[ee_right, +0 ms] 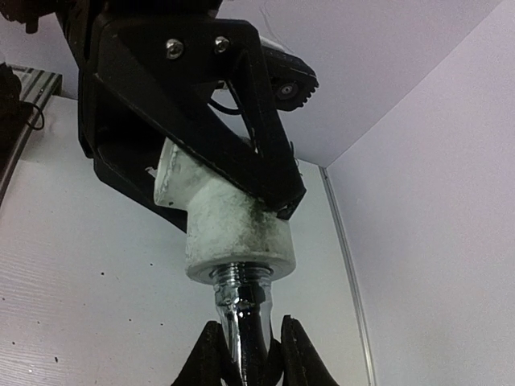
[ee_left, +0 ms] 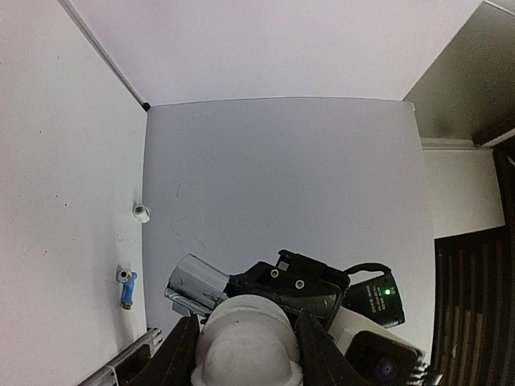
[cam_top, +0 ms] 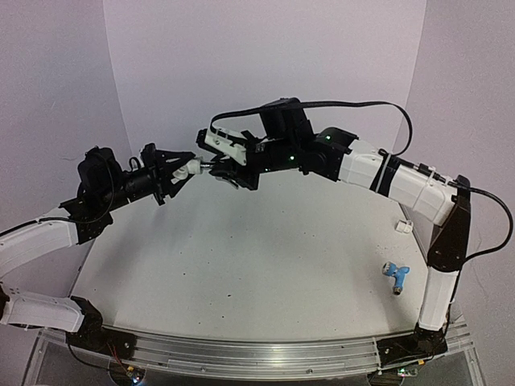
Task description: Install the water faucets
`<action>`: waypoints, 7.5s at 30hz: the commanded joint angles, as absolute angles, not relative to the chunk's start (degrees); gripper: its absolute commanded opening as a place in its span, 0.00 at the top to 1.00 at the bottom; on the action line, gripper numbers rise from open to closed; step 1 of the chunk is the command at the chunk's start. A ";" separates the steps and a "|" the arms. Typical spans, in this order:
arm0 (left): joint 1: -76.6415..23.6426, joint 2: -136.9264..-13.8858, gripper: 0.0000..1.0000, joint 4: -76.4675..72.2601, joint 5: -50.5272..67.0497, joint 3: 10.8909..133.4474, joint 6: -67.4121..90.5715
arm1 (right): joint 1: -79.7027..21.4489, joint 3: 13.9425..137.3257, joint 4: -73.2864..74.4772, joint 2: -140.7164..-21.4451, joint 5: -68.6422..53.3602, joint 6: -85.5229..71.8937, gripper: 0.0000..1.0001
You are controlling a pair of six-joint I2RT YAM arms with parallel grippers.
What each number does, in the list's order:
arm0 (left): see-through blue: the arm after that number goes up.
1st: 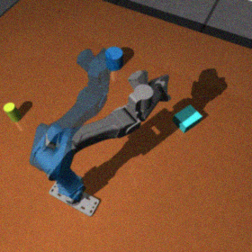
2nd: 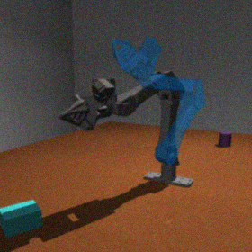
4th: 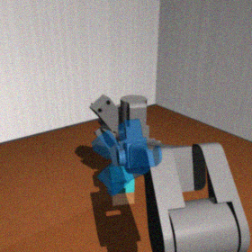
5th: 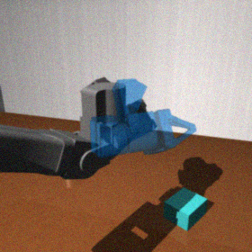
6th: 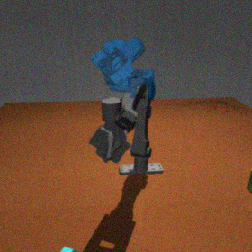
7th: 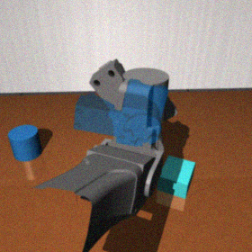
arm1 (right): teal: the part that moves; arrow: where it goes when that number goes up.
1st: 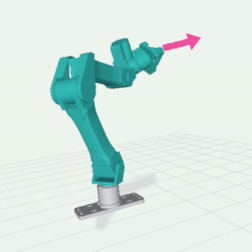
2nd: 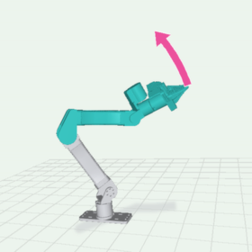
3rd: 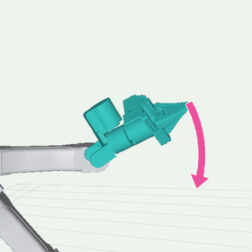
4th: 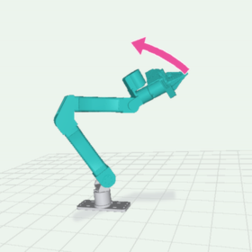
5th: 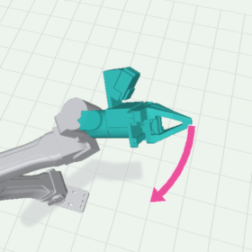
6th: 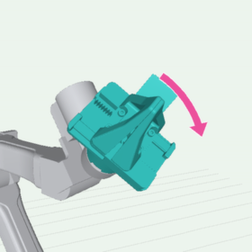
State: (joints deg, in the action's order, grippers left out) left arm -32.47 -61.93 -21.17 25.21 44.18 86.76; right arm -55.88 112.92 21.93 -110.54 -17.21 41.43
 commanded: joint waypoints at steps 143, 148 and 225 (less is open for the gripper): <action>-31.73 -65.02 0.09 8.17 57.33 63.95 11.48 | -48.41 93.17 4.09 -94.16 -57.95 -9.62 1.00; -31.73 -57.92 0.00 14.13 27.63 63.77 31.38 | -48.61 91.67 9.86 -92.47 -36.53 6.53 1.00; -32.84 -65.87 0.00 2.72 20.72 61.84 75.58 | -48.88 93.93 3.20 -103.03 -13.54 18.70 1.00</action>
State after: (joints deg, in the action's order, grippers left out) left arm -30.33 -64.51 9.65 23.66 59.77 68.62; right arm -46.68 91.20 7.01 -103.18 -19.31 14.20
